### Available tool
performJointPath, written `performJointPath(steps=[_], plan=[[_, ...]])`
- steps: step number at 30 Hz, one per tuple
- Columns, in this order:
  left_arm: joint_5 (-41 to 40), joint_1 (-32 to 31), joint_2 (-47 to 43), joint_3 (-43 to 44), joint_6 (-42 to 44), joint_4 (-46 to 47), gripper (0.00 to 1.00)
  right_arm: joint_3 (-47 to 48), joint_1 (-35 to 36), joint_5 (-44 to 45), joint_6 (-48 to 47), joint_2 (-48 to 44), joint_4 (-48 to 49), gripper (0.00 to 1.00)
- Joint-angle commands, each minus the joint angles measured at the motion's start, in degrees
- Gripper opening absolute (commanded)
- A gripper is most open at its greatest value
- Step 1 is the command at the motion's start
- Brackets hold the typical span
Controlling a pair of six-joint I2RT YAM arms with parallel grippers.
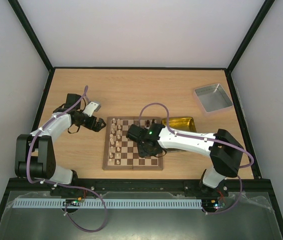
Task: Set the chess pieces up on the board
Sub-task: Place the chess piece on the chessboard.
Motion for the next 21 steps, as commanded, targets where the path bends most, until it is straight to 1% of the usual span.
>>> performJointPath(steps=[1, 11, 21], plan=[[0.1, -0.4, -0.4, -0.3, -0.1, -0.6, 1.00, -1.1, 0.5, 0.1, 1.2, 0.4, 0.5, 0.10], [0.3, -0.4, -0.4, -0.4, -0.1, -0.6, 1.00, -2.4, 0.5, -0.7, 0.9, 0.9, 1.2, 0.10], [0.1, -0.4, -0.1, -0.4, -0.1, -0.5, 1.00, -2.9, 0.5, 0.3, 0.9, 1.4, 1.5, 0.10]])
